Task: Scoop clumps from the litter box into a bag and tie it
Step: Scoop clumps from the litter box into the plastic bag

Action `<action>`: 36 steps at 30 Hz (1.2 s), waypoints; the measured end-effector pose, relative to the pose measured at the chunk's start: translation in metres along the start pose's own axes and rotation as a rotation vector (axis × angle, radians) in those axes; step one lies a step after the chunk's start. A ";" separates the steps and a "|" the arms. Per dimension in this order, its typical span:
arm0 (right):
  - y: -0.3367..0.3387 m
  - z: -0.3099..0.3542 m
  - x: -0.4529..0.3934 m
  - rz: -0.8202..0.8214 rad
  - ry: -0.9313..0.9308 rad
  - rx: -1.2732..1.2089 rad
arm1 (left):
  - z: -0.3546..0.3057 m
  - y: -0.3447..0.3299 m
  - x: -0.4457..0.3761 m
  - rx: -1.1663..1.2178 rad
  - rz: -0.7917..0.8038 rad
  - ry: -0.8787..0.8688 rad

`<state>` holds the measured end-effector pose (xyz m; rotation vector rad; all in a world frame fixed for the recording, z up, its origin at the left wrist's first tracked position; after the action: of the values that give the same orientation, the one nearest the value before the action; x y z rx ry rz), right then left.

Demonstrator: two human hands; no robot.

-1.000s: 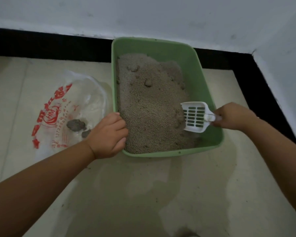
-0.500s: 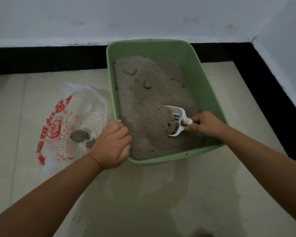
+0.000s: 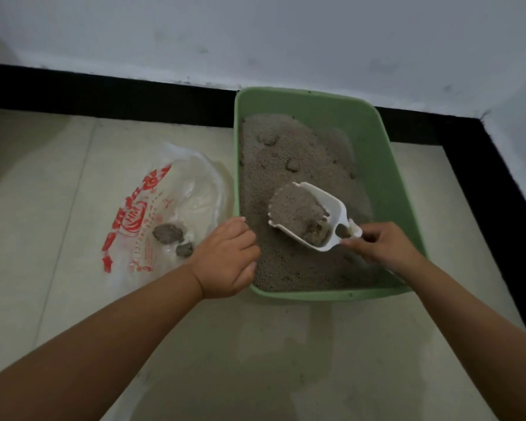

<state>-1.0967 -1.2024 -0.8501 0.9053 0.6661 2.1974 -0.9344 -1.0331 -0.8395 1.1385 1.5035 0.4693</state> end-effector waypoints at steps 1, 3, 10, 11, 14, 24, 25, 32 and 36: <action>-0.001 0.004 0.000 -0.004 0.007 -0.007 | -0.001 0.001 -0.001 0.001 -0.002 0.000; 0.002 0.004 0.000 -0.063 -0.008 -0.085 | -0.002 0.003 -0.002 0.005 -0.005 0.004; -0.004 0.007 0.004 -0.071 0.024 -0.062 | -0.001 0.003 -0.002 -0.016 -0.002 0.020; -0.001 0.005 0.004 -0.093 0.025 -0.069 | -0.001 0.004 -0.003 -0.019 -0.001 0.023; -0.004 0.010 0.008 -0.046 0.045 0.016 | -0.003 0.003 0.000 -0.029 0.012 0.016; -0.002 0.026 0.017 -0.075 0.009 -0.045 | 0.015 0.039 0.003 -0.133 0.017 0.082; -0.003 0.031 0.016 -0.069 0.020 -0.017 | 0.028 0.055 0.008 -0.223 -0.028 0.184; -0.035 0.114 0.020 0.070 0.177 0.125 | 0.111 0.107 0.107 -0.124 0.154 1.290; -0.072 0.160 0.019 0.132 0.284 0.397 | 0.116 0.107 0.122 -0.044 0.132 1.320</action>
<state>-0.9596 -1.1095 -0.7881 0.8529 1.2435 2.3804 -0.7741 -0.9159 -0.8513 0.8726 2.4810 1.5260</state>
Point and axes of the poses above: each hand's wrist, its own x-axis away from the middle knuckle, its own y-axis out of the back of the hand, z = x × y, the point moved 8 cm from there along -x, towards the middle knuckle, and after that the axes turned 4 degrees about x, right-handed, at the moved point
